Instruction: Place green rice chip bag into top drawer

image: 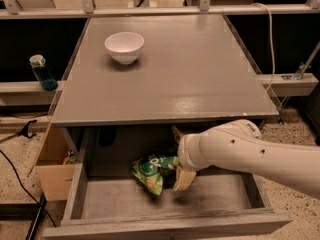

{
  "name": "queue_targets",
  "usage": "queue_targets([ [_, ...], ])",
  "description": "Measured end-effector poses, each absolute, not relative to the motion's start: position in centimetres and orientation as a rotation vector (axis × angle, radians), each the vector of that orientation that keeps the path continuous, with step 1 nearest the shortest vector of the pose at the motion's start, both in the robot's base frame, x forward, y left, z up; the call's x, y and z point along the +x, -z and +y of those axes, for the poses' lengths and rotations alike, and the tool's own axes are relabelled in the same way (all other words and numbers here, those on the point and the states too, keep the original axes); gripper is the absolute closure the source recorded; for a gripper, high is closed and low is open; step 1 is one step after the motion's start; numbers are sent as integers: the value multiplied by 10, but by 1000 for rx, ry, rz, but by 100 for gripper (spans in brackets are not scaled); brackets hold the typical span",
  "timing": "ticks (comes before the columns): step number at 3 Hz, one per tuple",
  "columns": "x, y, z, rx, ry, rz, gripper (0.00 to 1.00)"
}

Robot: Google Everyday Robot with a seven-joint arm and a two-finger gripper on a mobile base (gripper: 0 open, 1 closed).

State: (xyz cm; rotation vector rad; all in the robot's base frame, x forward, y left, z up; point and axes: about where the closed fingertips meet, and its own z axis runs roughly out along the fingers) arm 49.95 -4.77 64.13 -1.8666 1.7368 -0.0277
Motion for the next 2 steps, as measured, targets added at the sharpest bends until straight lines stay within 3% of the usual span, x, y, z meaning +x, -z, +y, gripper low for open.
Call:
queue_targets([
  [2, 492, -660, -82, -1840, 51, 1768, 0],
])
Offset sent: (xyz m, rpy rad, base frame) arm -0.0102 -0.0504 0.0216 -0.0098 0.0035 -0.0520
